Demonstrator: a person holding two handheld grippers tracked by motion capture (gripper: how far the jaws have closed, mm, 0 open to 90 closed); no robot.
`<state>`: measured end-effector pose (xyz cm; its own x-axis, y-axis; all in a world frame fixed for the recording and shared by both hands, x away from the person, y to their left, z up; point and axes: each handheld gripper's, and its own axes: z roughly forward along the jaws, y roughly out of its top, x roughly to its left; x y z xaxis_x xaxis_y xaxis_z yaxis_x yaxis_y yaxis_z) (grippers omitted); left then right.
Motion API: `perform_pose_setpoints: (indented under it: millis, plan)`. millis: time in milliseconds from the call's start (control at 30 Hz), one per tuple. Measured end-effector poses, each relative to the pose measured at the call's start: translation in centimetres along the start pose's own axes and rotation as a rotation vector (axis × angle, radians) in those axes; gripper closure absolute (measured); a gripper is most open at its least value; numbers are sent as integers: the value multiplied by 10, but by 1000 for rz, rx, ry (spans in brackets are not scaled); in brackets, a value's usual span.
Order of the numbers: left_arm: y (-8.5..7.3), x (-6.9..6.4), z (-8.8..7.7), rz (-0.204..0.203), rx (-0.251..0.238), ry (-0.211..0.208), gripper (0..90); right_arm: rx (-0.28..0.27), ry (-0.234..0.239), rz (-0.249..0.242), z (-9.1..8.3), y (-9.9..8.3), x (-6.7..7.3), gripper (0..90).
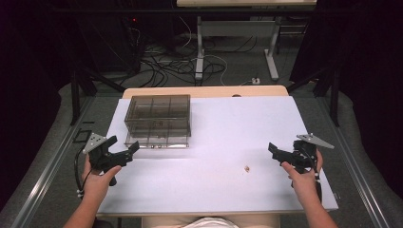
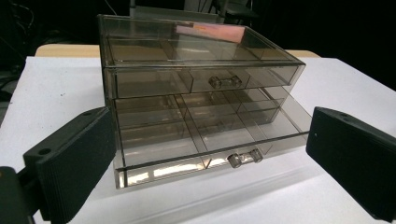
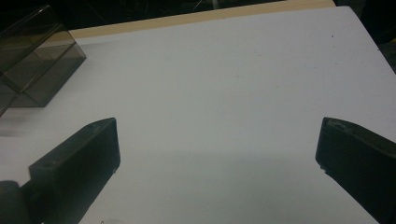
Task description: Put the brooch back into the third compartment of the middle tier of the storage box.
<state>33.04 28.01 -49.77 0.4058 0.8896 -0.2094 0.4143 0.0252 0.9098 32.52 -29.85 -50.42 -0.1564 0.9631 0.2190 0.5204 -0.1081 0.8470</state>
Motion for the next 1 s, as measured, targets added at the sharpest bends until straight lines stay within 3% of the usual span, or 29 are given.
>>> perform_pose_setpoints:
  millis: [200,367,600,667,733,1000]
  plan:
    - [0,-1,-1,-2,2,-4,19,24,-10,-80,0,-1,6,82]
    - [-1,-2,-2,7,4,-5,19,9,-9,-98,0,0,11,84]
    - [-1,-4,-3,15,12,-14,19,33,1,-80,-1,1,15,148]
    - [-1,-5,-3,21,16,-17,19,44,15,-96,-1,1,16,152]
    - [-2,-6,-3,22,22,-24,19,51,25,-144,0,1,18,172]
    - [-2,-8,-2,32,27,-39,19,76,65,-203,0,0,25,249]
